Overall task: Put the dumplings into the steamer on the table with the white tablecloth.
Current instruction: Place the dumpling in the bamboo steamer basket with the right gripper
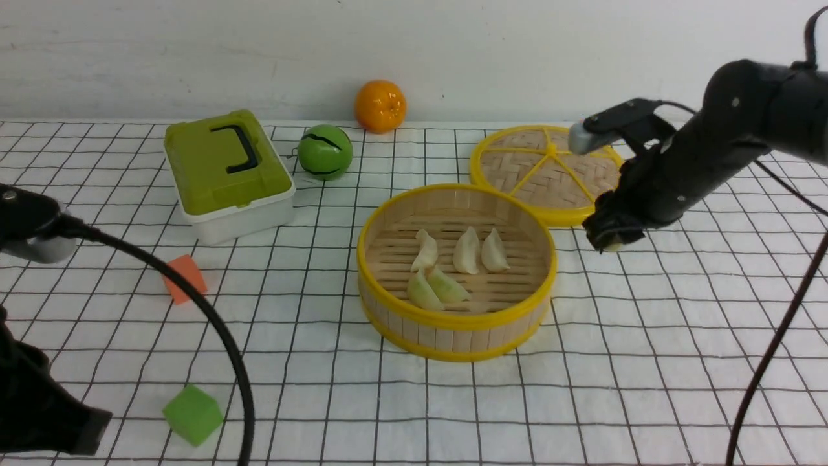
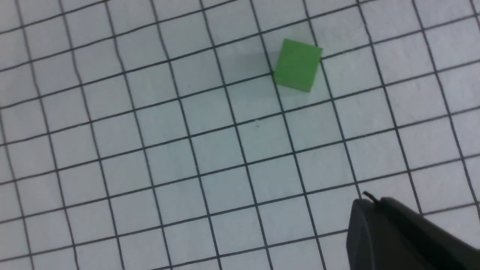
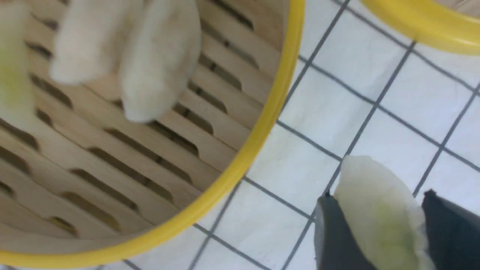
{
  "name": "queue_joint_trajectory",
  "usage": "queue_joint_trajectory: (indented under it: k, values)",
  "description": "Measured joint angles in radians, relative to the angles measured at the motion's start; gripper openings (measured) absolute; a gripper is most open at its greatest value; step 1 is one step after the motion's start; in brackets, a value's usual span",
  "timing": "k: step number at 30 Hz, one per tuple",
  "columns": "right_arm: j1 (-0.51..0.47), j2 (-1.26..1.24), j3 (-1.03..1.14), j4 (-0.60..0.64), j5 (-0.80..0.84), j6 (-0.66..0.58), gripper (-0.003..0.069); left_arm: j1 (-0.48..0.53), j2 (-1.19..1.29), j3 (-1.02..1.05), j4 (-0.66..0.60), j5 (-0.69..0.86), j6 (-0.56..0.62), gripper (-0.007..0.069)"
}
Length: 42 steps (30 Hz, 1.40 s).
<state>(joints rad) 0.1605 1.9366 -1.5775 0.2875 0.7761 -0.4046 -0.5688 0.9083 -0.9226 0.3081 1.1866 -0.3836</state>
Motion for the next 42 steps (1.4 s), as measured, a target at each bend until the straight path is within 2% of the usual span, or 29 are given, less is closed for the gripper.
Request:
queue_joint_trajectory:
  k: [1,4,6,9,11,12,13,15,16,17,19,23,28,42]
  values:
    - [0.0,-0.012,0.0,0.023,0.004,0.01,0.0286,0.0,-0.007,0.005,0.009,-0.002,-0.011,-0.0013]
    - [0.021,-0.062,0.027,0.212,-0.002,-0.028,0.0286,0.0,-0.098,0.072,0.116,-0.034,-0.126,-0.0013]
    - [0.054,-0.072,0.074,0.345,-0.048,-0.104,0.0286,0.0,-0.158,0.128,0.175,-0.073,-0.198,-0.0013]
    - [0.097,-0.068,0.131,0.458,-0.126,-0.194,0.0286,0.0,-0.214,0.198,0.219,-0.126,-0.272,-0.0013]
    - [0.153,-0.057,0.204,0.583,-0.274,-0.331,0.0286,0.0,-0.269,0.283,0.261,-0.216,-0.346,-0.0013]
    - [0.161,-0.054,0.209,0.603,-0.287,-0.352,0.0286,0.0,-0.272,0.283,0.263,-0.224,-0.35,-0.0013]
    - [0.186,-0.045,0.242,0.693,-0.387,-0.432,0.0286,0.0,-0.291,0.331,0.282,-0.28,-0.37,-0.0013]
    - [0.215,-0.027,0.272,0.817,-0.481,-0.525,0.0286,0.0,-0.3,0.391,0.302,-0.349,-0.38,-0.0013]
    - [0.222,-0.017,0.275,0.867,-0.504,-0.555,0.0286,0.0,-0.301,0.406,0.306,-0.374,-0.381,-0.0013]
    - [0.222,-0.017,0.275,0.867,-0.504,-0.555,0.0286,0.0,-0.301,0.41,0.306,-0.374,-0.381,-0.0013]
    - [0.235,0.01,0.279,0.967,-0.531,-0.656,0.0286,0.0,-0.301,0.432,0.308,-0.431,-0.385,-0.0013]
    - [0.239,0.043,0.281,1.031,-0.546,-0.756,0.0286,0.0,-0.301,0.434,0.315,-0.476,-0.386,-0.0013]
    - [0.239,0.049,0.281,1.044,-0.554,-0.831,0.0286,0.0,-0.301,0.434,0.316,-0.482,-0.389,-0.0013]
    - [0.239,0.049,0.281,1.004,-0.55,-0.853,0.0286,0.0,-0.301,0.434,0.318,-0.483,-0.391,-0.0012]
